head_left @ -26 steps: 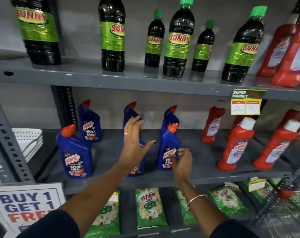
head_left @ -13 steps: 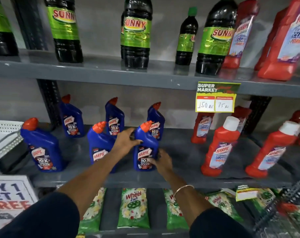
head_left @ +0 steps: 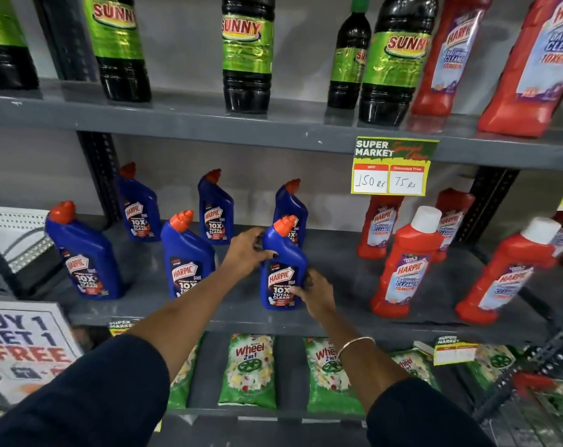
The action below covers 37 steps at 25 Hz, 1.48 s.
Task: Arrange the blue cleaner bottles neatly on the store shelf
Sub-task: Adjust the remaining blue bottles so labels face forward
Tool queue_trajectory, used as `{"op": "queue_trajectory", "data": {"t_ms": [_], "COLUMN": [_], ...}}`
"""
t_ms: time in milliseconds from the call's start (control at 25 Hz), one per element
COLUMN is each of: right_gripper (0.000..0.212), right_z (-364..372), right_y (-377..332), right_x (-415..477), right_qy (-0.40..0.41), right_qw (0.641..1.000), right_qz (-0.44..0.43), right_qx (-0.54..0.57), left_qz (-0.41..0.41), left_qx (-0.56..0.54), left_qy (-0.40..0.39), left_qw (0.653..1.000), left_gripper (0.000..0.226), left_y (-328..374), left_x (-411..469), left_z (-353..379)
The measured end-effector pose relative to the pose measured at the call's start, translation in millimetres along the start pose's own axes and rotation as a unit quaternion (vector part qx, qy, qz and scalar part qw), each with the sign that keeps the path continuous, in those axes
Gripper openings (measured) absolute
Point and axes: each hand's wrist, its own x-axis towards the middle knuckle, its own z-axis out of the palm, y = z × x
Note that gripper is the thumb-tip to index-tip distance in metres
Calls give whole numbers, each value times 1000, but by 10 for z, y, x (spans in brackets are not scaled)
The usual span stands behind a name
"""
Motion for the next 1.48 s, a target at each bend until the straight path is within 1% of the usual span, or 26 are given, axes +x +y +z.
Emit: {"op": "queue_trajectory", "data": {"t_ms": [160, 240, 280, 320, 360, 440, 480, 520, 560, 600, 640, 680, 720, 760, 800, 840, 960, 1080, 1200, 1320, 1480], "right_gripper": [42, 42, 44, 46, 49, 58, 63, 67, 69, 68, 63, 56, 48, 41, 37, 34, 31, 30, 30, 33, 34], "right_z": [-19, -30, -42, -57, -66, -76, -75, -65, -53, -41, -34, -24, -26, -23, -18, -10, -5, -9, -12, 20, 34], "right_y": [18, 10, 16, 5, -11, -42, -73, -77, -81, -77, -88, -86, -97, -107, -118, -119, -170, -183, -193, -140, -120], "right_x": [4, -8, -4, -6, 2, 35, 48, 79, 98, 105, 98, 97, 77, 63, 47, 42, -1, -15, -37, -8, -5], "right_qy": [-20, -21, -23, -26, -30, -36, -41, -46, -49, -48, -45, -45, -49, -54, -57, -59, -54, -50, -44, -35, -31], "right_qw": [1000, 1000, 1000, 1000, 999, 997, 996, 996, 995, 995, 996, 996, 996, 995, 995, 994, 994, 994, 994, 996, 996], "right_qz": [1, 0, 1, 10, 19, 40, 45, 44, 44, 45, 47, 46, 49, 50, 54, 52, 56, 60, 65, 54, 55], "right_qx": [1, -10, -4, 11, 32, 61, 66, 70, 70, 71, 69, 68, 63, 66, 67, 72, 72, 75, 71, 66, 60], "left_qz": [8, 17, 29, 50, 79, 134, 143, 128, 94, 43, -8, -53, -88, -111, -120, -122, -121, -125, -123, -132, -139], "left_qx": [5, 17, 22, 30, 43, 85, 109, 118, 105, 71, 25, -27, -75, -105, -114, -114, -112, -116, -110, -100, -99], "left_qy": [-14, -28, -16, 16, 65, 174, 218, 247, 257, 242, 203, 143, 75, 26, 6, 4, -2, -12, -22, -19, -13], "left_qw": [1000, 999, 999, 998, 994, 972, 959, 953, 956, 967, 979, 988, 990, 988, 986, 986, 986, 985, 986, 986, 985], "left_gripper": [50, 60, 65, 68, 68, 69, 73, 79, 85, 90, 91, 86, 76, 63, 52, 45, 44, 35, 34, 43, 44], "left_y": [6, 46, 78, 103, 115, 76, 3, -124, -260, -412, -560, -685, -792, -882, -956, -991, -994, -1006, -998, -1009, -993], "left_x": [-51, -103, -144, -195, -255, -364, -398, -400, -383, -358, -339, -331, -335, -339, -336, -340, -327, -320, -330, -328, -340], "left_z": [16, -33, -92, -190, -326, -653, -820, -970, -1094, -1188, -1256, -1292, -1303, -1300, -1297, -1290, -1287, -1282, -1287, -1287, -1269]}}
